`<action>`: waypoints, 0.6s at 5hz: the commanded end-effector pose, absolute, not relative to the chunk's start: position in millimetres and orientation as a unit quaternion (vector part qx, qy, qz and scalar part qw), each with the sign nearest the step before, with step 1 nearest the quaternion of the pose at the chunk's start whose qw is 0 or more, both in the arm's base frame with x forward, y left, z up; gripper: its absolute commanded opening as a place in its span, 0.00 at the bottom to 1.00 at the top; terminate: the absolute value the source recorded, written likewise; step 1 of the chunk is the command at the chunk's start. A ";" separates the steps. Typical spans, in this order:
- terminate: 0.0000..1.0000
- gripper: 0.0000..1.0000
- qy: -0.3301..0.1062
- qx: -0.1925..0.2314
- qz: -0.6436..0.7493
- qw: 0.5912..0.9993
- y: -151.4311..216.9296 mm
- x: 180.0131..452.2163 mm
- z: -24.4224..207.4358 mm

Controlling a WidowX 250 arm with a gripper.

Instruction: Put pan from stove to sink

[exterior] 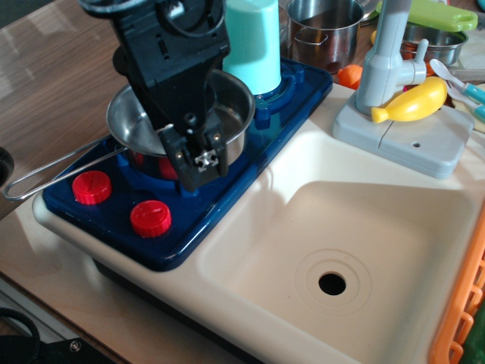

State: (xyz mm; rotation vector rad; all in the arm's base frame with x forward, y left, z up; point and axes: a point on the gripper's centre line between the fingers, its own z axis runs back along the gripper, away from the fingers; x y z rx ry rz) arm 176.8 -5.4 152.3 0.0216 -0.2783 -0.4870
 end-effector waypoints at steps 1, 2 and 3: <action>0.00 1.00 -0.161 0.014 -0.239 0.958 -0.7 178.5 140.4; 0.00 1.00 -0.159 0.011 -0.236 0.959 2.5 179.9 135.2; 0.00 0.00 -0.152 0.012 -0.230 0.961 3.9 182.4 134.2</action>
